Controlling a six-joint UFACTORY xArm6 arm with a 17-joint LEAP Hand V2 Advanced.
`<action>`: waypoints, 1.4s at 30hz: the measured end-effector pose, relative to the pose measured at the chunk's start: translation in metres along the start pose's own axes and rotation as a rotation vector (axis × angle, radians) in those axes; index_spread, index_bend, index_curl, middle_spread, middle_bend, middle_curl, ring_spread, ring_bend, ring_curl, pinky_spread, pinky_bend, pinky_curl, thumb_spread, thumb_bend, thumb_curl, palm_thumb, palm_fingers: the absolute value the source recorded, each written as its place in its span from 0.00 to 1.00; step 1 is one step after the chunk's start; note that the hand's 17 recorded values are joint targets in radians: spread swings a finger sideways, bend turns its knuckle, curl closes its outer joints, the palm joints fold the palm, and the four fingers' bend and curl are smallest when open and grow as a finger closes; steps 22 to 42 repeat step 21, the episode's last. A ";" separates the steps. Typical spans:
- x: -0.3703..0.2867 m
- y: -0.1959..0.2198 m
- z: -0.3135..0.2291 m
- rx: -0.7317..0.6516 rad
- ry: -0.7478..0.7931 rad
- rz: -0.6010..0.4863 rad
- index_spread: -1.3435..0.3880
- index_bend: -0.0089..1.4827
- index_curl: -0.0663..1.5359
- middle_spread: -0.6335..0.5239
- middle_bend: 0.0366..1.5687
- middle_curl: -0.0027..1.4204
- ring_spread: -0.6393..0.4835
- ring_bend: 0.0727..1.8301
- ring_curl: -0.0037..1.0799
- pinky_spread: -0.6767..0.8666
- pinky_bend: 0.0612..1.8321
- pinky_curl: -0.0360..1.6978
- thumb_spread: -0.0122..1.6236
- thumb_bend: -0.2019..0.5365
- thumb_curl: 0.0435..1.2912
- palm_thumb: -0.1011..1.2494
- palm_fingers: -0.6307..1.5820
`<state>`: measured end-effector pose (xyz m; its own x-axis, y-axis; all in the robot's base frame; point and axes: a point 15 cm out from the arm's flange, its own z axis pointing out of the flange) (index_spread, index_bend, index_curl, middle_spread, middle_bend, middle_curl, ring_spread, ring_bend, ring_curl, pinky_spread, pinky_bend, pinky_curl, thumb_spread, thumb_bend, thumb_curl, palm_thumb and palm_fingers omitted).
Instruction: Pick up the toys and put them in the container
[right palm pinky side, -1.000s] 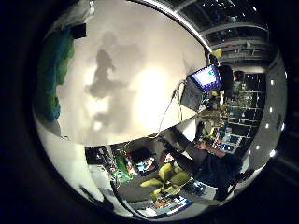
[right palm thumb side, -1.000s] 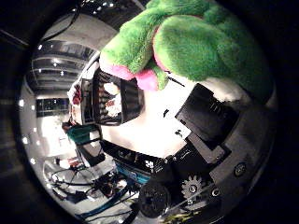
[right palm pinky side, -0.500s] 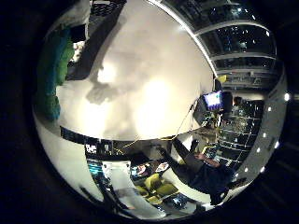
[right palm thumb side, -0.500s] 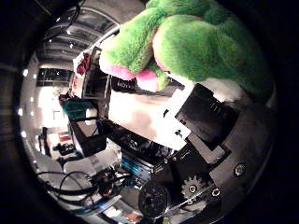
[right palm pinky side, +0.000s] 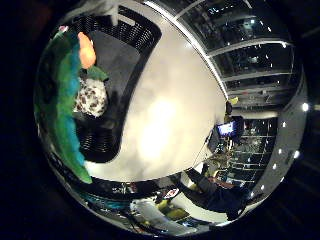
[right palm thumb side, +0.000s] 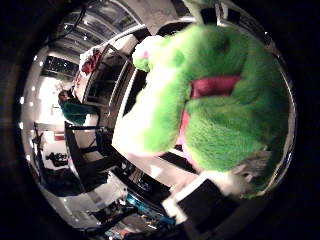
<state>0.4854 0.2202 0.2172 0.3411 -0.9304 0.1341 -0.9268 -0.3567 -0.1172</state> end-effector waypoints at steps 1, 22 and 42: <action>0.002 0.000 -0.002 0.003 0.000 0.001 0.48 0.10 0.32 0.60 0.10 0.25 0.75 0.15 0.26 0.69 0.35 0.29 0.62 0.22 0.21 0.60 0.24; 0.081 0.100 -0.135 -0.093 0.032 0.058 0.51 0.14 0.24 0.64 0.08 0.18 0.79 0.08 0.23 0.73 0.25 0.20 0.62 0.24 0.22 0.59 0.28; 0.081 0.100 -0.135 -0.093 0.032 0.058 0.51 0.14 0.24 0.64 0.08 0.18 0.79 0.08 0.23 0.73 0.25 0.20 0.62 0.24 0.22 0.59 0.28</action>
